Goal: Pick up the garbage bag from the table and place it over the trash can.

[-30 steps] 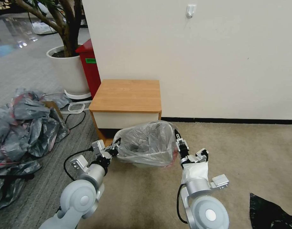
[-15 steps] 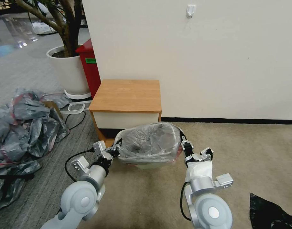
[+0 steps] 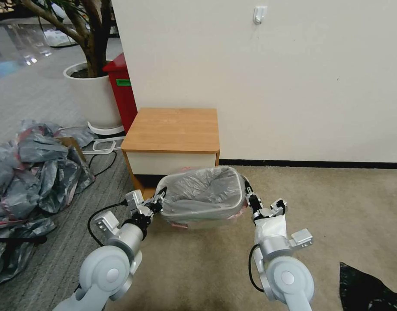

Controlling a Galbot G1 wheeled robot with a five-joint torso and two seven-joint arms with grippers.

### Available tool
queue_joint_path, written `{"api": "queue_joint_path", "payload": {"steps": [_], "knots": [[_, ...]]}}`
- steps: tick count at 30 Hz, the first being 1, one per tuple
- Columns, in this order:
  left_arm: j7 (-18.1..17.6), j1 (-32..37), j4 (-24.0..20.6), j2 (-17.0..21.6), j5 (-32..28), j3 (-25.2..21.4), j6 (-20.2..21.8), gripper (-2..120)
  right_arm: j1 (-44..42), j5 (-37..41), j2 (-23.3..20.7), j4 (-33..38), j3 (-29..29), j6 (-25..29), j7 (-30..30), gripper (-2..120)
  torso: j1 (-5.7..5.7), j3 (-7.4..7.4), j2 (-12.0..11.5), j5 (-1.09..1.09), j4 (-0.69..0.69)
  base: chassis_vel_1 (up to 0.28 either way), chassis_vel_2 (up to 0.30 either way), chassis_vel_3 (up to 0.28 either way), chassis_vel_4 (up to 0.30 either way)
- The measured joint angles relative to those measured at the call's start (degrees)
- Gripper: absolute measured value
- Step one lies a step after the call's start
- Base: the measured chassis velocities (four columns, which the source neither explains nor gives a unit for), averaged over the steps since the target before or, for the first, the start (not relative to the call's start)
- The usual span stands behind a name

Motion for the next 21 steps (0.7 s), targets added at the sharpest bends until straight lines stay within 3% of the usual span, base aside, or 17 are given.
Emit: {"api": "queue_joint_path", "payload": {"steps": [21], "knots": [[-0.02, 0.40, -1.85, -0.09, -3.49, -1.20, 0.00, 10, 0.16, -4.92, 0.14, -6.33, 0.18, 0.16, -2.85, 0, 0.00, 0.00, 0.00, 0.00, 0.00, 0.000, 0.000, 0.000, 0.000]]}}
